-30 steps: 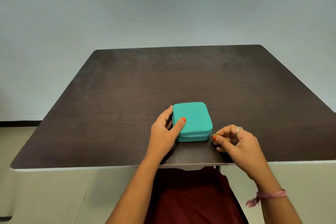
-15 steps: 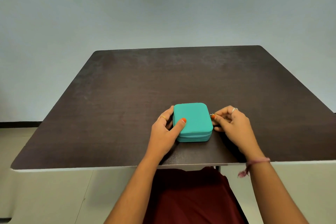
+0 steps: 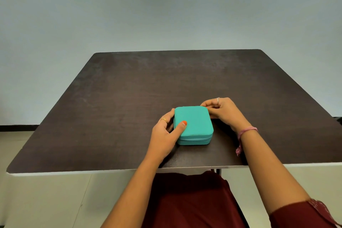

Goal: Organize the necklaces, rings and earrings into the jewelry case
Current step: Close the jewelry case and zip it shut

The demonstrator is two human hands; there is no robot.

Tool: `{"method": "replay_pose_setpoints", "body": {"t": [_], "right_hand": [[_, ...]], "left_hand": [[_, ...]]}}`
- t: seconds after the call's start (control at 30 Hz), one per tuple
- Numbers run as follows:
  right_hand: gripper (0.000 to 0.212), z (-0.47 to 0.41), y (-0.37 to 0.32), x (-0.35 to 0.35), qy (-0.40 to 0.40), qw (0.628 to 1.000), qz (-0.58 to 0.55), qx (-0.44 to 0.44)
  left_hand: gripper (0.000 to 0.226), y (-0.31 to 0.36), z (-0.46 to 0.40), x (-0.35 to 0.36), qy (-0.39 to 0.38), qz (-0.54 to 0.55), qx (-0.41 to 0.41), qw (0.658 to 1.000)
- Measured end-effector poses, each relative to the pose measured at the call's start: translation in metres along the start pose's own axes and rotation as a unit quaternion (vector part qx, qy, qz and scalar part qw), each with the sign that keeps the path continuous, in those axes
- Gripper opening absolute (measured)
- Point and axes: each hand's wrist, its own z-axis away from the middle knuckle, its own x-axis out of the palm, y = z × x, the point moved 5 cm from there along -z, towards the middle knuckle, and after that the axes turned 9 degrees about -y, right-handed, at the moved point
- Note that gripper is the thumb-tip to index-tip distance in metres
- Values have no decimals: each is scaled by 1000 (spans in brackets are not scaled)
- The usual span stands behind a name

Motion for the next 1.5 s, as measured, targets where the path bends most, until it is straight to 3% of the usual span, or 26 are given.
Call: {"method": "replay_pose_setpoints", "body": {"t": [0.27, 0.43, 0.67, 0.87, 1.2, 1.5], "right_hand": [[36, 21, 9, 9, 91, 994, 65, -9], [36, 74, 15, 32, 150, 987, 54, 3], [46, 103, 19, 58, 171, 984, 54, -6], [50, 87, 2, 75, 125, 991, 49, -3], [51, 19, -60, 149, 32, 993, 85, -75], [52, -49, -107, 210, -26, 988, 121, -97]], "left_hand": [[59, 3, 2, 3, 11, -6, 2, 1000], [39, -2, 21, 0, 104, 30, -15, 994], [36, -13, 36, 12, 81, 100, -47, 991], [33, -16, 26, -17, 90, 102, -51, 989], [21, -11, 15, -128, 193, 109, -30, 975], [28, -9, -14, -225, 242, 57, -17, 969]]}}
